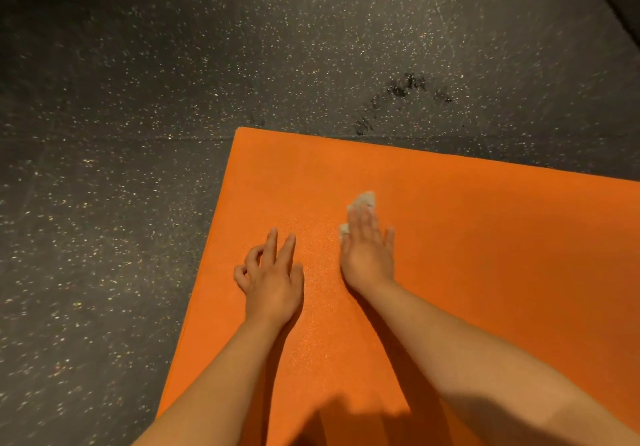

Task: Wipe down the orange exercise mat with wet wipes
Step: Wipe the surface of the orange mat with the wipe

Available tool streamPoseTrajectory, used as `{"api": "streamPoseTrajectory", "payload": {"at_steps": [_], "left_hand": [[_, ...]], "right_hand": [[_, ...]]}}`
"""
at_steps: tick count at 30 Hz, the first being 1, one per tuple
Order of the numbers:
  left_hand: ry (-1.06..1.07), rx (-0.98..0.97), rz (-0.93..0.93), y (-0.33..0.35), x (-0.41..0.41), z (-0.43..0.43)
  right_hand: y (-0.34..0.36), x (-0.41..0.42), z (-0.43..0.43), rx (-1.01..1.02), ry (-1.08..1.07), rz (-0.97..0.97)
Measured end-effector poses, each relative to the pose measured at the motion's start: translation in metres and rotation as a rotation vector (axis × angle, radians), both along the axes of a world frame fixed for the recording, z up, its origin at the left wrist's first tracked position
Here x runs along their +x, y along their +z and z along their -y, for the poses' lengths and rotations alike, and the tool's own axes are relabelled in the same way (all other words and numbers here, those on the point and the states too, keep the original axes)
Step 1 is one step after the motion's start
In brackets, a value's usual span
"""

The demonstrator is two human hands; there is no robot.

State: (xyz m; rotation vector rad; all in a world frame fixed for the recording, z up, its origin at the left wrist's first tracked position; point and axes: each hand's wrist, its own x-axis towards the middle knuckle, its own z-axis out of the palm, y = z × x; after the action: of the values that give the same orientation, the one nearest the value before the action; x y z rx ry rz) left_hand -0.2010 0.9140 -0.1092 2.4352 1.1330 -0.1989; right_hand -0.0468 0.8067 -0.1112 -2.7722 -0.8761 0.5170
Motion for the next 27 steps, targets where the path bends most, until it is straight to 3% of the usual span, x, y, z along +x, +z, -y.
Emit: {"api": "streamPoseTrajectory", "payload": {"at_steps": [2,5,10,13,18,20,24,27], "left_hand": [[0.036,-0.013,-0.006,0.000,0.008,0.001],[0.072,-0.009,-0.025,-0.001,0.019,0.000],[0.115,-0.029,0.000,-0.001,0.019,0.003],[0.131,-0.033,0.001,0.001,0.021,0.001],[0.131,-0.018,-0.009,0.003,0.022,-0.001],[0.161,-0.012,0.012,0.003,0.027,-0.004],[0.095,0.014,0.043,0.000,0.047,-0.010],[0.118,-0.024,0.011,0.001,0.072,-0.016]], "right_hand": [[-0.001,0.013,0.010,-0.047,-0.128,0.014],[-0.002,0.009,-0.009,0.009,-0.138,-0.012],[0.003,-0.013,-0.055,0.072,0.258,-0.105],[0.000,-0.008,-0.052,0.060,0.318,-0.097],[-0.002,0.033,-0.014,0.001,-0.060,-0.028],[-0.003,0.035,-0.019,0.006,-0.116,-0.032],[0.005,0.021,-0.055,0.066,0.212,-0.117],[0.005,0.028,-0.053,0.066,0.269,-0.102]]}}
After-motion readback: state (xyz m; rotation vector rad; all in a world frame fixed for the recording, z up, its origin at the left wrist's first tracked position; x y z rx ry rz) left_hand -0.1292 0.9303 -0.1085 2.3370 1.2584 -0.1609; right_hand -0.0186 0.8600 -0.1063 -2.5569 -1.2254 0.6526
